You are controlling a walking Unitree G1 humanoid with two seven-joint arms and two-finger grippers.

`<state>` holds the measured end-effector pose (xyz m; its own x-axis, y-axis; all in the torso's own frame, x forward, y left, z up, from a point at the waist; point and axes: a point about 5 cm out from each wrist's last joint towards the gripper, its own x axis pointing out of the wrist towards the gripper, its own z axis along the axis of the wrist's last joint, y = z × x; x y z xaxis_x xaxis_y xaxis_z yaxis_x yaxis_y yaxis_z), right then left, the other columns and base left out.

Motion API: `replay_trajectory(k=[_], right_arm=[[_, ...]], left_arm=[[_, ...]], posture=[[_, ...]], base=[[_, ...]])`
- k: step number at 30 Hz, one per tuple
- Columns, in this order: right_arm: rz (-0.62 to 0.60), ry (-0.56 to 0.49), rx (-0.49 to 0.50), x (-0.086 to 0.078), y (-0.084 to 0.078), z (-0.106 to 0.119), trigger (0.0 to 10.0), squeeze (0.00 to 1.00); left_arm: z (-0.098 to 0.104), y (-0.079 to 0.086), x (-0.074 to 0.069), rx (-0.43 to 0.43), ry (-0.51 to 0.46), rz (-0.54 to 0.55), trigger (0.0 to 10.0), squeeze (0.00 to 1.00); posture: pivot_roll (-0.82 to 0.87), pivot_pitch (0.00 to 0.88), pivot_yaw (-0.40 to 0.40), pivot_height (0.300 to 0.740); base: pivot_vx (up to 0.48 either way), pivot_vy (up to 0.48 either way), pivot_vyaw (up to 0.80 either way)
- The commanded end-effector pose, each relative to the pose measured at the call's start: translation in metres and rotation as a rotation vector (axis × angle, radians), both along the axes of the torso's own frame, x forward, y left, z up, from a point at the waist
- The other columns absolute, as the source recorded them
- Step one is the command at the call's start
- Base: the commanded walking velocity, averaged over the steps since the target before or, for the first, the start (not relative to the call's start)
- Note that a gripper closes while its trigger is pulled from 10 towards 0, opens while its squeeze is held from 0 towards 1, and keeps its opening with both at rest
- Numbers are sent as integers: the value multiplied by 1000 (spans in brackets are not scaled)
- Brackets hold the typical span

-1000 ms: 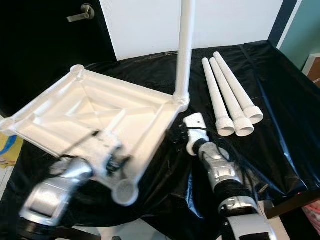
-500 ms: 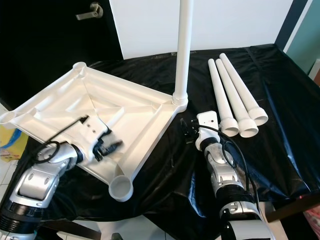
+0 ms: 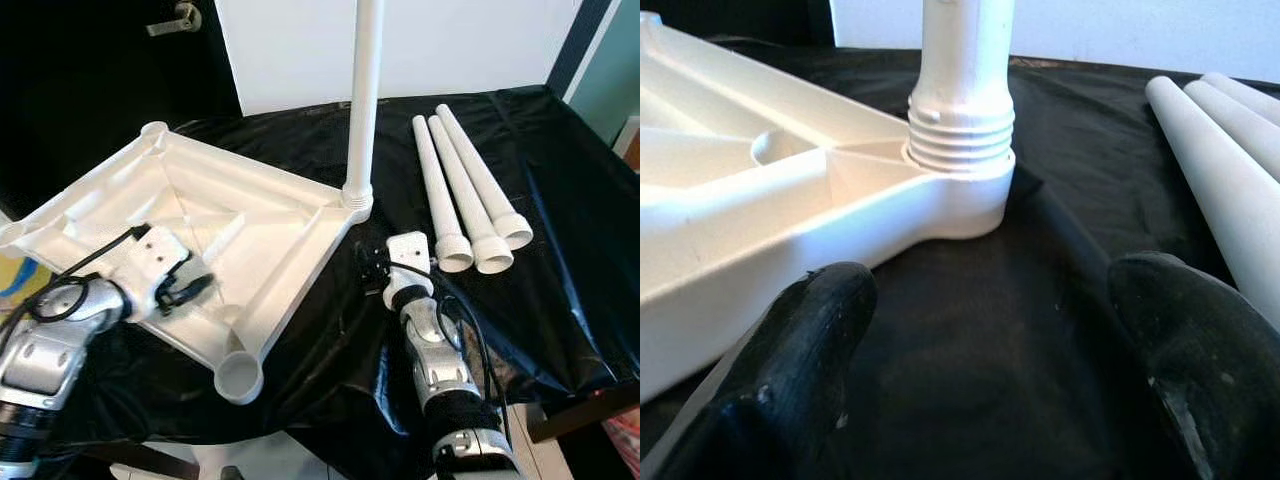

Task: Building children table

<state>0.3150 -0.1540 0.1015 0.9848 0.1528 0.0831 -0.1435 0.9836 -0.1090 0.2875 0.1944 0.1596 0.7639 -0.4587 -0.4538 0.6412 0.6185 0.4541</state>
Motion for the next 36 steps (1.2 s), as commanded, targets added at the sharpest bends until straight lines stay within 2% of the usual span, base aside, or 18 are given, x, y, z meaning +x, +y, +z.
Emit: replay_trajectory(k=[1, 2, 3, 5, 6, 7, 8, 10, 11, 12, 13, 17, 22, 27, 29, 31, 36], right_arm=[[49, 7, 3, -4, 5, -1, 10000, 0], [49, 7, 3, -4, 5, -1, 10000, 0], [138, -5, 2, -11, 5, 3, 10000, 0], [138, -5, 2, -11, 5, 3, 10000, 0], [197, -9, 4, -17, 5, 5, 10000, 0], [197, -9, 4, -17, 5, 5, 10000, 0], [249, -8, -2, -23, 5, 6, 10000, 0], [313, 4, -17, -31, 5, 6, 10000, 0], [313, 4, -17, -31, 5, 6, 10000, 0], [329, 17, -34, -34, 5, 5, 10000, 0], [330, 21, -33, -35, 5, 5, 10000, 0], [341, 30, -27, -37, 7, 4, 10000, 0], [360, 41, -15, -39, 12, 3, 10000, 0], [394, 55, -8, -43, 16, 3, 10000, 0], [394, 55, -8, -43, 16, 3, 10000, 0], [387, 57, -11, -42, 14, 5, 10000, 0], [375, 56, -11, -42, 13, 5, 10000, 0]], left_arm=[[-3, 6, -2, 19, 13, -29, 10000, 0], [-3, 6, -2, 19, 13, -29, 10000, 0], [-1, 5, -3, -30, 3, -70, 10000, 0], [-1, 5, -3, -30, 3, -70, 10000, 0], [2, 3, -4, -57, -21, -101, 10000, 0], [2, 3, -4, -57, -21, -101, 10000, 0], [2, 1, -6, -58, -21, -134, 10000, 0], [-6, -1, -16, -20, 36, -208, 10000, 0], [-6, -1, -16, -20, 36, -208, 10000, 0], [-17, 0, -24, 18, 114, -254, 10000, 0], [-22, 1, -28, 46, 143, -271, 10000, 0], [-32, -2, -36, 94, 209, -322, 10000, 0], [-38, -13, -42, 77, 239, -369, 10000, 0], [-42, -37, -48, 15, 257, -447, 10000, 0], [-42, -37, -48, 15, 257, -447, 10000, 0], [-44, -51, -53, -32, 268, -486, 10000, 0], [-46, -67, -56, -76, 268, -518, 10000, 0]], posture=[[-90, 29, 26, 740], [-90, 29, 26, 740], [-92, 33, 29, 740], [-92, 33, 29, 740], [-94, 34, 31, 740], [-94, 34, 31, 740], [-99, 36, 35, 740], [-105, 40, 38, 740], [-105, 40, 38, 740], [-107, 41, 41, 740], [-106, 41, 45, 740], [-108, 41, 49, 740], [-107, 40, 50, 740], [-107, 37, 51, 740], [-107, 37, 51, 740], [-111, 37, 54, 740], [-115, 34, 57, 740]], base=[[0, 0, 0], [0, 0, 0], [0, 0, 0], [0, 0, 0], [0, 0, 0], [0, 0, 0], [0, 0, 0], [0, 0, 0], [0, 0, 0], [0, 0, 0], [0, 0, 0], [0, 0, 0], [0, 0, 0], [0, 0, 0], [0, 0, 0], [0, 0, 0], [0, 0, 0]])
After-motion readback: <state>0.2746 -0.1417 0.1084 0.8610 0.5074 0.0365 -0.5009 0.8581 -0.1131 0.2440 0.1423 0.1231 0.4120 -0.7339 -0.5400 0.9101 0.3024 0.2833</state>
